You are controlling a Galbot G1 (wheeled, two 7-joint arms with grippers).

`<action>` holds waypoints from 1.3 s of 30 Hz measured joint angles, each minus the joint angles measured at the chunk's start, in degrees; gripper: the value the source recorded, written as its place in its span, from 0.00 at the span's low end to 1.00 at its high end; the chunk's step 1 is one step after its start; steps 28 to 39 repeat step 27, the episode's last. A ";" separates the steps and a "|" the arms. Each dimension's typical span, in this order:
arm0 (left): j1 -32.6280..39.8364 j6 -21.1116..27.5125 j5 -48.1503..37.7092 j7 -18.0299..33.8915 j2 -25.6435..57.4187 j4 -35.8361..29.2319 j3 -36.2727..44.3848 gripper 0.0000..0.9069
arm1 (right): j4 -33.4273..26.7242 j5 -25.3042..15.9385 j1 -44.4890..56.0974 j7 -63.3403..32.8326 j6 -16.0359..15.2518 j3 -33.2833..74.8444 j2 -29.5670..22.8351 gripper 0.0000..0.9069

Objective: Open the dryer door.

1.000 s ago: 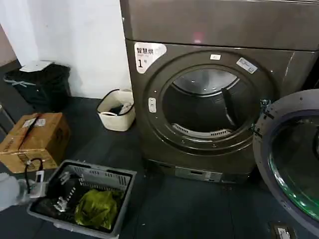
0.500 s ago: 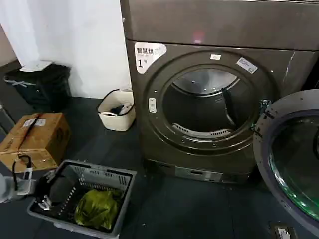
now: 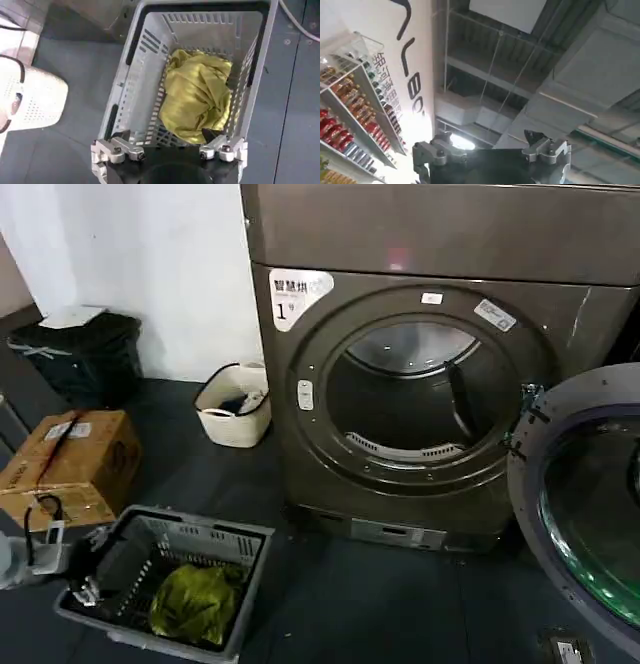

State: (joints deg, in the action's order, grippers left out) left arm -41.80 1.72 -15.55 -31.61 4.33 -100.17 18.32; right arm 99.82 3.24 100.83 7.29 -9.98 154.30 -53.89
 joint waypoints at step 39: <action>-0.51 -0.45 1.40 -1.84 0.77 -0.14 -0.30 1.00 | -0.17 0.02 0.21 0.01 0.00 0.38 -0.03 1.00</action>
